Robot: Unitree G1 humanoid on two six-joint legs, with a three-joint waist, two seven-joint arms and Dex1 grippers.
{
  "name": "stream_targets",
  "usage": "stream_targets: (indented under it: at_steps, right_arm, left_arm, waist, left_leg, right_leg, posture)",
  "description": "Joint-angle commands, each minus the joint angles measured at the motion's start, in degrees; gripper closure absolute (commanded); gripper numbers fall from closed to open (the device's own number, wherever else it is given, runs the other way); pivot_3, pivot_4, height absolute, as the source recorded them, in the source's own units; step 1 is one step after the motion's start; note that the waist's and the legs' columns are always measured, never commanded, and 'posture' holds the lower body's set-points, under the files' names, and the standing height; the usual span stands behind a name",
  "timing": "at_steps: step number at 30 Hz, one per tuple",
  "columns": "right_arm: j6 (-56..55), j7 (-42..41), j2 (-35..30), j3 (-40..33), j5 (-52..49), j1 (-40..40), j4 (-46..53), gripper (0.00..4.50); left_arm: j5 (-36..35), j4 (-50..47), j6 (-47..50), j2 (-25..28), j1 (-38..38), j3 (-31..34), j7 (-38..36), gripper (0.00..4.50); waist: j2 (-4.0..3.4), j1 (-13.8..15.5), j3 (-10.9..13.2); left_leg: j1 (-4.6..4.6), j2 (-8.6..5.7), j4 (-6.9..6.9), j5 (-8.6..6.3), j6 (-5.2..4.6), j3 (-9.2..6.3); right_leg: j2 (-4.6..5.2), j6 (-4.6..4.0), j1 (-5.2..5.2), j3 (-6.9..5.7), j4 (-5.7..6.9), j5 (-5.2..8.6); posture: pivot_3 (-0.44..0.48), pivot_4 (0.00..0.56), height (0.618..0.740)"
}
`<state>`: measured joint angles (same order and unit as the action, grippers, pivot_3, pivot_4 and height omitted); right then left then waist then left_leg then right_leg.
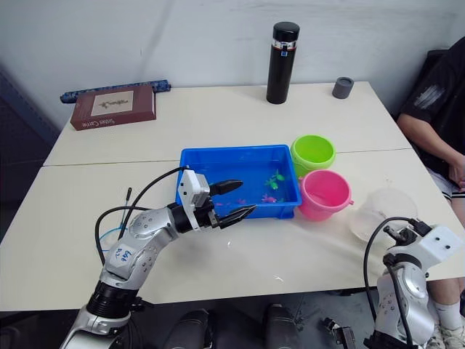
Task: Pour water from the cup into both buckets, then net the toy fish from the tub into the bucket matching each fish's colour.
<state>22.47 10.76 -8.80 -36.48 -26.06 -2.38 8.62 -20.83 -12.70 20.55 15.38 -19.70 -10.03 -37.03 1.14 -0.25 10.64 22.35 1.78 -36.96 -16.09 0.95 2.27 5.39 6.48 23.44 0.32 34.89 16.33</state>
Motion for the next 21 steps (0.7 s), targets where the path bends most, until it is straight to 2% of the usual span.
stream_targets:
  at_steps: [1, 14, 21]
  right_arm:
    - [-0.75, 0.12, -1.14, -1.39, -0.70, 0.08, 1.03, 4.44]
    - [0.06, -0.23, -1.80, -0.77, -0.40, 0.77, 3.06, 4.44]
    - [0.44, -2.09, -5.74, 1.05, 1.61, 1.20, 7.29, 4.44]
  left_arm:
    - [0.06, -1.13, -1.30, -0.43, -0.43, 0.24, -0.26, 0.68]
    - [0.40, -0.72, -1.32, -0.89, -0.70, 0.41, -0.30, 0.68]
    - [0.45, -0.81, -1.32, -1.06, -0.60, 0.45, -0.27, 0.68]
  waist:
    - [0.00, 0.00, 0.00]
    - [0.00, 0.01, 0.00]
    - [-0.07, -0.05, 0.04]
  left_leg:
    - [0.00, 0.00, 0.00, 0.00, 0.00, 0.00]
    - [0.00, 0.00, 0.00, 0.00, 0.00, -0.01]
    - [0.01, -0.01, 0.00, 0.00, -0.01, 0.00]
  right_leg:
    - [0.00, 0.00, 0.00, 0.00, 0.00, 0.00]
    - [0.00, 0.00, 0.00, 0.00, 0.00, 0.00]
    - [0.00, 0.00, 0.01, 0.01, -0.02, 0.00]
  posture:
    - [0.000, 0.150, 0.740]
    - [0.000, 0.150, 0.740]
    - [0.000, 0.150, 0.740]
